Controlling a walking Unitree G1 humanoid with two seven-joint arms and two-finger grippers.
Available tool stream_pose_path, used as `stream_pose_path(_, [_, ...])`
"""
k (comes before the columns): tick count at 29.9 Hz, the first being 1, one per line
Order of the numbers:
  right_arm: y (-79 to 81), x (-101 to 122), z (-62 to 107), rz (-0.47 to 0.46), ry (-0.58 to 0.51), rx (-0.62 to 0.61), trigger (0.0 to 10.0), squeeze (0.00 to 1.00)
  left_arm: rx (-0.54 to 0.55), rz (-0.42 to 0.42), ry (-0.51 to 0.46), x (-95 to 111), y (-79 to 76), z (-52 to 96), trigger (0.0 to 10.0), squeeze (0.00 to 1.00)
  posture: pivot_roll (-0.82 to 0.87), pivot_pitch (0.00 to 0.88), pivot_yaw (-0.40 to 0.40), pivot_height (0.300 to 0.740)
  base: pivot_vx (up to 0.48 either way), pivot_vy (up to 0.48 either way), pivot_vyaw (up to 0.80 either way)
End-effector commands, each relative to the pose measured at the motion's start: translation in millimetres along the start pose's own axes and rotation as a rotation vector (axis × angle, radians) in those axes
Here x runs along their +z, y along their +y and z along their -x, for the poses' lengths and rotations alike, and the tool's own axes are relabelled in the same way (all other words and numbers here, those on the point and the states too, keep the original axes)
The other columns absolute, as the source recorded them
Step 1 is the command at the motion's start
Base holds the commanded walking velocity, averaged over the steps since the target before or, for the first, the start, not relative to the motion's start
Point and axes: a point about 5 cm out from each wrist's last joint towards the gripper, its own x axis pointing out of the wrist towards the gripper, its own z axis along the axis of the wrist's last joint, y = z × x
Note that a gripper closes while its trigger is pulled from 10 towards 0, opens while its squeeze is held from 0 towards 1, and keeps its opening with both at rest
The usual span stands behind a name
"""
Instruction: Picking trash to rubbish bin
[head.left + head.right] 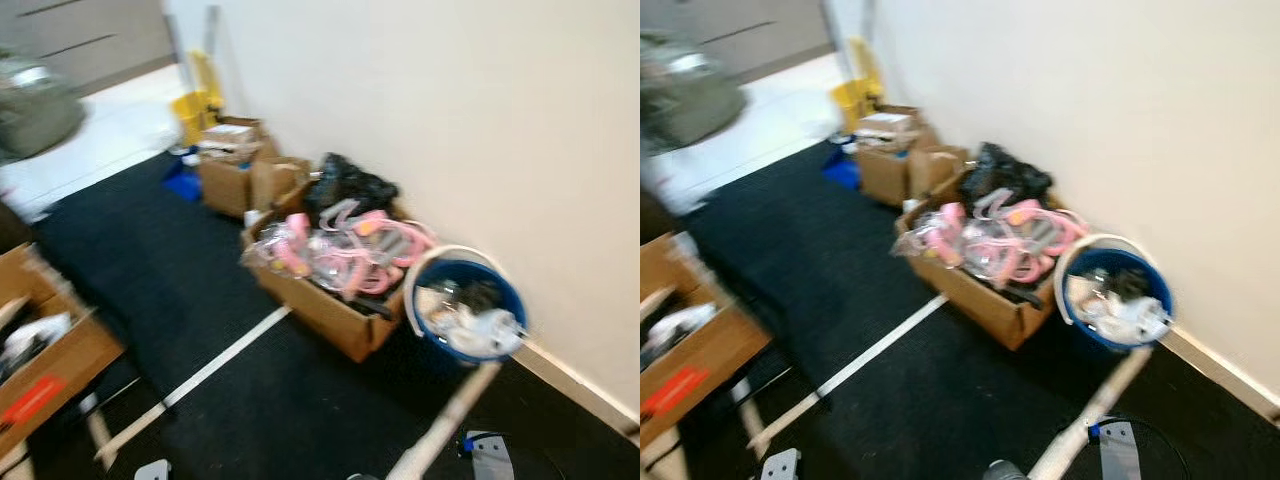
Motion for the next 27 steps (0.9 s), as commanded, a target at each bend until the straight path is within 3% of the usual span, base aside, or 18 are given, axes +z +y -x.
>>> stream_pose_path(1, [2.9, -5.3, 0.2, -0.007, 0.022, 0.005, 10.0, 0.0, -0.002, 0.002, 0.04, -10.5, -0.7, 1.6, 10.0, 0.0, -0.05, 0.058, 0.085, 0.74, 0.0, 0.0, -0.77])
stream_pose_path(12, [2.1, -6.2, 0.3, 0.011, 0.028, -0.001, 10.0, 0.0, -0.037, -0.069, 0.071, -11.6, -8.1, -1.0, 10.0, 0.0, -0.06, 0.058, 0.087, 0.74, 0.0, 0.0, -0.77])
stream_pose_path(27, [3.9, -6.4, 0.2, 0.02, 0.03, 0.0, 10.0, 0.0, -0.055, -0.105, 0.088, -12.0, -10.6, -1.8, 10.0, 0.0, -0.07, 0.053, 0.089, 0.74, 0.0, 0.0, -0.77])
